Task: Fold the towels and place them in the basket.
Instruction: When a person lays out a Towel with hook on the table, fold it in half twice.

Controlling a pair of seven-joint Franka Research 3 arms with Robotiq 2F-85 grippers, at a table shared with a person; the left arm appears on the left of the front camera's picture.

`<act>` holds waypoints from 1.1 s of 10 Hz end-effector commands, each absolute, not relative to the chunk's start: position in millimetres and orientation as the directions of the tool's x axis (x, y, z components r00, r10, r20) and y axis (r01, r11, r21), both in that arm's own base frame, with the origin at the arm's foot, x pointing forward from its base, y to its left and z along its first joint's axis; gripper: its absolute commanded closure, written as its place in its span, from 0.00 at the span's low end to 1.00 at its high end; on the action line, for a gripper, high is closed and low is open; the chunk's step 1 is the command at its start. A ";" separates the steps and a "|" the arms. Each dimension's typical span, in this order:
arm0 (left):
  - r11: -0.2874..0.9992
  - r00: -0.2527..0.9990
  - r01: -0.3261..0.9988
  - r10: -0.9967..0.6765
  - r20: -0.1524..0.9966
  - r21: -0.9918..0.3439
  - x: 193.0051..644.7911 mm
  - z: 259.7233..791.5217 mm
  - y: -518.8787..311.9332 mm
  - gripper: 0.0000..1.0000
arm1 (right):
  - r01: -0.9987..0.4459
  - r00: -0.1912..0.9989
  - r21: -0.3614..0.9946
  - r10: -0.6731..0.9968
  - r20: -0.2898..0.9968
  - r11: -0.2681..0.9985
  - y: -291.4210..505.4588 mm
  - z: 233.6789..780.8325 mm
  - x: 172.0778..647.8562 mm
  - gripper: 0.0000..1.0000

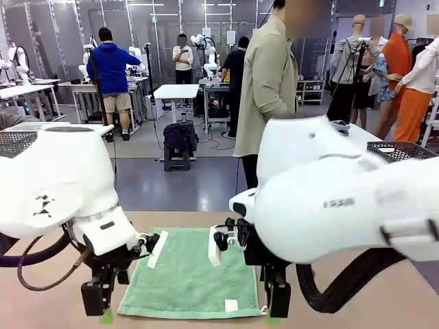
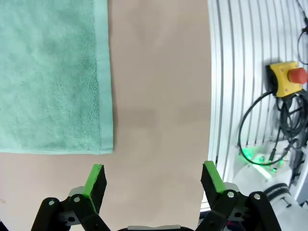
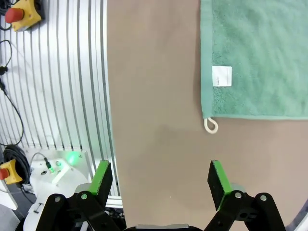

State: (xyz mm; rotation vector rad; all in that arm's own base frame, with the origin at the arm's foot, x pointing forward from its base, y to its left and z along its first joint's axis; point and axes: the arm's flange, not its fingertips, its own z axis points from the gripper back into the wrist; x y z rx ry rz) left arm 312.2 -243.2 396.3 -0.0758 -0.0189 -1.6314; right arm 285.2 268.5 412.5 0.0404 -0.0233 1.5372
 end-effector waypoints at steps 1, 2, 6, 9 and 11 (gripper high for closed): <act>-0.081 -0.082 0.997 -0.996 0.038 0.004 328.1 376.2 -240.5 0.00 | -0.999 0.005 0.045 0.998 0.068 0.002 276.6 380.3 303.2 0.00; -0.070 -0.070 0.998 -0.996 0.046 0.009 331.3 369.5 -238.3 0.00 | -0.999 0.015 0.048 0.998 0.068 0.012 278.9 369.6 307.7 0.00; -0.076 -0.078 0.996 -0.996 0.039 0.046 336.3 349.3 -237.6 0.00 | -0.999 0.028 -0.034 0.999 0.046 0.030 284.3 347.1 312.6 0.00; -0.059 -0.060 0.998 -0.997 0.039 0.015 335.9 355.4 -239.5 0.00 | -1.000 0.028 -0.005 0.998 0.053 0.029 284.3 351.8 312.9 0.00; -0.059 -0.060 0.998 -0.997 0.039 0.015 335.9 355.4 -239.5 0.00 | -1.000 0.028 -0.005 0.998 0.053 0.029 284.3 351.8 312.9 0.00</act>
